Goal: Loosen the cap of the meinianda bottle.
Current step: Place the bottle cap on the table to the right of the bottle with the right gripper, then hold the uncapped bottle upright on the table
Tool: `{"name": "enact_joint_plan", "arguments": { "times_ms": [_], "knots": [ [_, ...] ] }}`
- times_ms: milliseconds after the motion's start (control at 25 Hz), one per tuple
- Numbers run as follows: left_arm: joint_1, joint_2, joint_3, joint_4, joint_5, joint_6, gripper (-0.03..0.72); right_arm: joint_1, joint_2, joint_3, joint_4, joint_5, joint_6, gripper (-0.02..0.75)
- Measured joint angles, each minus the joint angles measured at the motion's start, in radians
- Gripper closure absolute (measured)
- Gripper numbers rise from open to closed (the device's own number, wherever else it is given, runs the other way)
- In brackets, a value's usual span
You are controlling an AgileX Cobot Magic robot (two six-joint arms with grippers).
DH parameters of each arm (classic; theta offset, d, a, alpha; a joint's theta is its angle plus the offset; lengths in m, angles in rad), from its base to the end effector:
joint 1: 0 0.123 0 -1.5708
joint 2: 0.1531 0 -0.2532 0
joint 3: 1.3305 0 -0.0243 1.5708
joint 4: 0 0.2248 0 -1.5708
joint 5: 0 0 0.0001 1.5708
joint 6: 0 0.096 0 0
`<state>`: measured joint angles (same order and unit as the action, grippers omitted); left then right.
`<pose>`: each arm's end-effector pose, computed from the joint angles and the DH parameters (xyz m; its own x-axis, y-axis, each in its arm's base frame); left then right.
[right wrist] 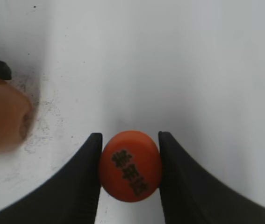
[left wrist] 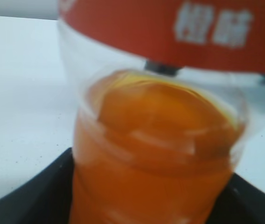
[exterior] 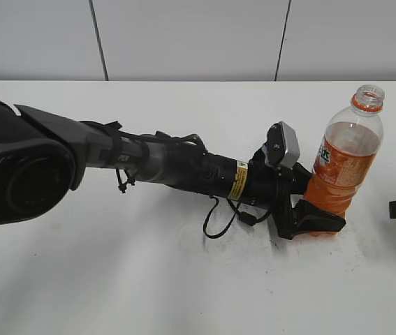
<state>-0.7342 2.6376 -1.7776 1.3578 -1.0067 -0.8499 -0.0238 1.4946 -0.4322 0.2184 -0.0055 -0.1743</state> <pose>0.2917 -0.3700 0.0469 0.0020 0.2489 -0.9685 0.9843 -0.1716 -0.0421 0.2198 -0.0053 0.1238 -0.8227 0.0637 -0.5649 0.0608 0.9979 0.0239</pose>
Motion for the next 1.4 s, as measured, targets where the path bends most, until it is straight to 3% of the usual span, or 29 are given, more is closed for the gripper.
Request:
{"name": "enact_joint_plan", "arguments": {
  "times_ms": [280, 800, 1160, 1400],
  "knots": [
    [0.0, 0.0, 0.0, 0.0, 0.0, 0.0, 0.138, 0.0, 0.133, 0.0, 0.024, -0.07, 0.015, 0.466],
    [0.0, 0.0, 0.0, 0.0, 0.0, 0.0, 0.138, 0.0, 0.16, 0.001, 0.026, -0.083, 0.047, 0.437],
    [0.0, 0.0, 0.0, 0.0, 0.001, -0.001, 0.136, 0.0, 0.16, 0.001, 0.026, -0.084, 0.088, 0.298],
    [0.003, -0.005, 0.0, 0.059, 0.027, -0.043, 0.052, 0.0, 0.159, 0.001, 0.026, -0.068, 0.117, 0.284]
  ]
}}
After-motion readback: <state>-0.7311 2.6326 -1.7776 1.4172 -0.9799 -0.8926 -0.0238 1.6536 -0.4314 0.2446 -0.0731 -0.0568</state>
